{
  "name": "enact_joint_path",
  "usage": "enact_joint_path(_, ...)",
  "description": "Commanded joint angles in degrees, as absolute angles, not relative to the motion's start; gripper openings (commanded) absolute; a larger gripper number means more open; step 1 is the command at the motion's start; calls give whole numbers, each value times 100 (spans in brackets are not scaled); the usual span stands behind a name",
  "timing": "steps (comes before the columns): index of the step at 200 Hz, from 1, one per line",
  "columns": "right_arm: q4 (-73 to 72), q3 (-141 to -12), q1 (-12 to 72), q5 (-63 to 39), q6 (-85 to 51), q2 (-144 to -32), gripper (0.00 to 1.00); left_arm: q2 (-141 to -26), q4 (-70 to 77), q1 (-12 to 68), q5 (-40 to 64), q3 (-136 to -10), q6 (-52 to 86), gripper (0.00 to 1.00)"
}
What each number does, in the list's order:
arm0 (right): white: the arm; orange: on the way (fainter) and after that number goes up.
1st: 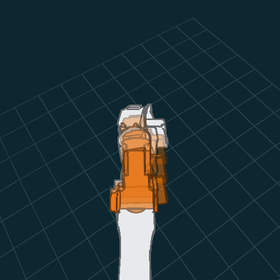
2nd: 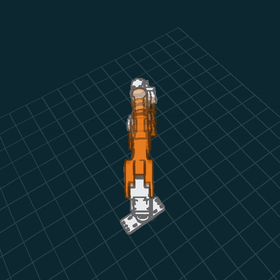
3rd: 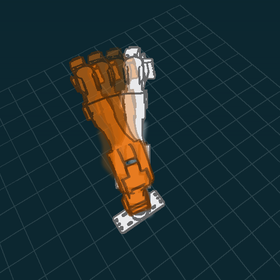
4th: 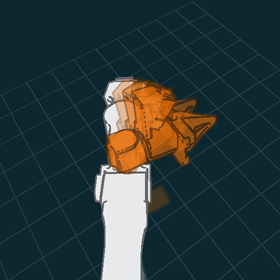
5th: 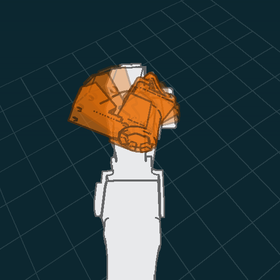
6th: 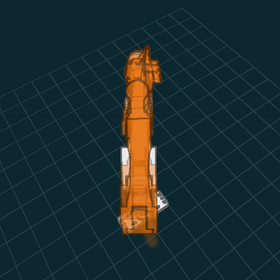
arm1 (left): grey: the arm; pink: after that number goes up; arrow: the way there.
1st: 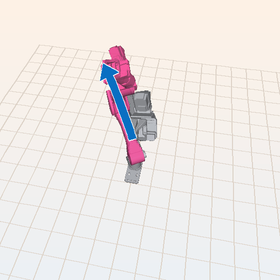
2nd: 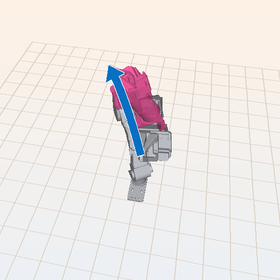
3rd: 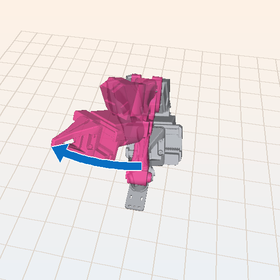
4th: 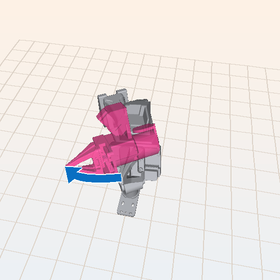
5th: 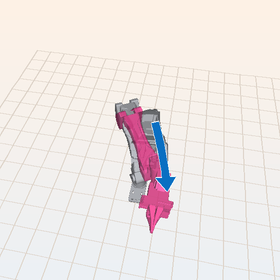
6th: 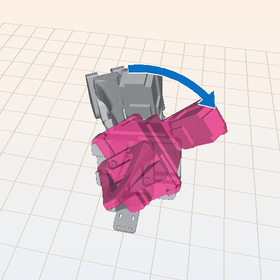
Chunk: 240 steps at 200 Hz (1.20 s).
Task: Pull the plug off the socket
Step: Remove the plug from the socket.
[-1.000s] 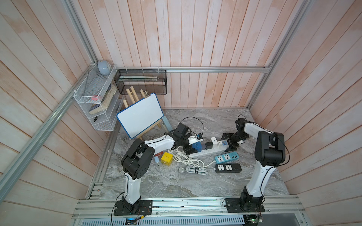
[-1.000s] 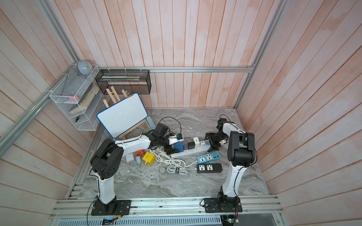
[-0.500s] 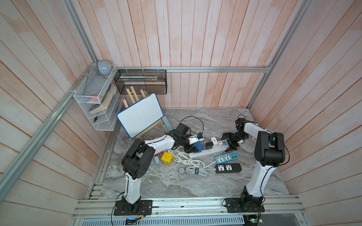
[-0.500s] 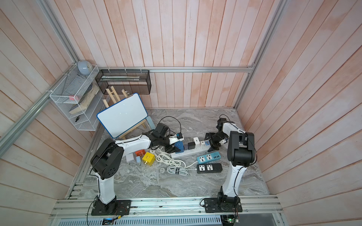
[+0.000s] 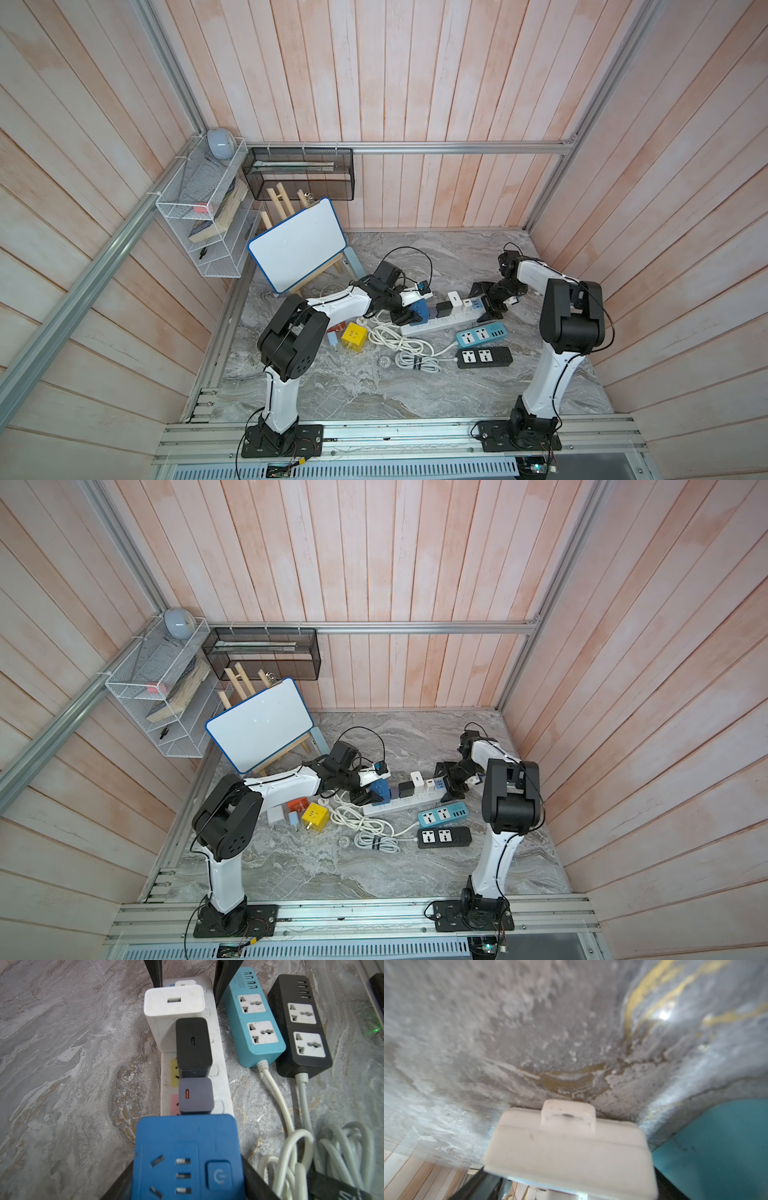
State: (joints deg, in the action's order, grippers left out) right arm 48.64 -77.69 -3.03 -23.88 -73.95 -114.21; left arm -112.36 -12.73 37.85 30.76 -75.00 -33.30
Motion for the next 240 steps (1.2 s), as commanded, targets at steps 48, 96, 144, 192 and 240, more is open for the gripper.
enact_joint_path(48,5094,-7429,-267,-1366,-7748,-11620,0,-11141,-1164,3869,3136,-7970,-2891,0)
enact_joint_path(96,4982,-7300,-256,-1349,-7855,-11595,0,-10878,-738,4010,2567,-7767,-2791,0)
enact_joint_path(144,4888,-7191,-251,-1309,-7989,-11510,0,-10499,86,4252,1449,-7205,-3145,0)
enact_joint_path(192,4893,-7194,-202,-1156,-7989,-11498,0,-10708,-533,4236,1718,-7607,-2951,0)
enact_joint_path(240,4953,-7216,-142,-939,-8257,-11478,0,-10850,-1068,4092,2188,-7949,-2634,0)
